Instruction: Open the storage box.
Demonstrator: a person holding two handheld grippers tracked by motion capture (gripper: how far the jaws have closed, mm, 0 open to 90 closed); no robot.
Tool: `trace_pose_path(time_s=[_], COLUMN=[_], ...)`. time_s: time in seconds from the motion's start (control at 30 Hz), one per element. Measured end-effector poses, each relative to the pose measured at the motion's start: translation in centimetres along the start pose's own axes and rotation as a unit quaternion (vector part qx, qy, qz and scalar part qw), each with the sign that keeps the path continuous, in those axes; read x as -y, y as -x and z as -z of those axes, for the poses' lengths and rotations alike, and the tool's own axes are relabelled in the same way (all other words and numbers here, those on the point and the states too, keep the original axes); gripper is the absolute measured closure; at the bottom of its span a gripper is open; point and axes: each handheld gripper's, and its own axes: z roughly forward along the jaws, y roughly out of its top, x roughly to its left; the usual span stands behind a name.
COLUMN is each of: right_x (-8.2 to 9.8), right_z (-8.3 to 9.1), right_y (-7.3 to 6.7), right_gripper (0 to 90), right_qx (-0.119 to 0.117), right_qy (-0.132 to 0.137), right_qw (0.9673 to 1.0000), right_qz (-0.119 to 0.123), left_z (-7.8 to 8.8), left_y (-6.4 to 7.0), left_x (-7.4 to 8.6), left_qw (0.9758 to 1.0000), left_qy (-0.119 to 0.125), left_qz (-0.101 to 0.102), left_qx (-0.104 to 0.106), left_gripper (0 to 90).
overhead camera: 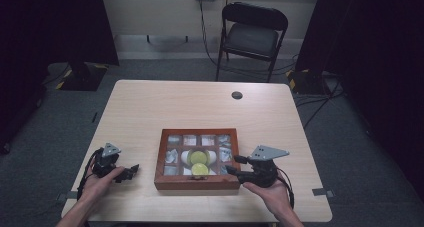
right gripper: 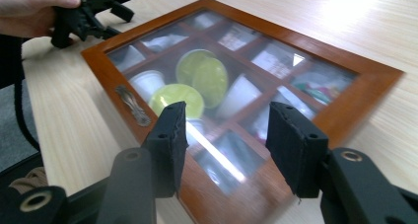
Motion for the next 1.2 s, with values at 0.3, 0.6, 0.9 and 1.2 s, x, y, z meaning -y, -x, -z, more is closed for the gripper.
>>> trace_pose_path(time_s=[0.3, 0.6, 0.9, 1.2], right_x=[-1.6, -3.3, -3.6, -2.8], right_z=[-1.5, -3.5, -5.7, -6.6], right_y=[-1.5, -3.0, -3.8, -3.7], right_gripper=[54.1, 59.7, 65.7, 72.2], right_qx=[-0.034, -0.074, -0.112, -0.126], right_qy=[-0.009, -0.035, -0.048, -0.071], right_qw=[0.9992, 0.9961, 0.9921, 0.9892], right_qz=[0.019, 0.031, 0.028, 0.028], left_z=[0.0, 0.0, 0.0, 0.0], left_y=[0.0, 0.0, 0.0, 0.0], left_x=[0.0, 0.0, 0.0, 0.0], left_qw=[1.0000, 1.0000, 1.0000, 1.0000], left_qy=[0.000, 0.000, 0.000, 0.000], left_qz=[0.000, 0.000, 0.000, 0.000], left_qx=[0.000, 0.000, 0.000, 0.000], left_gripper=[0.0, 0.0, 0.0, 0.0])
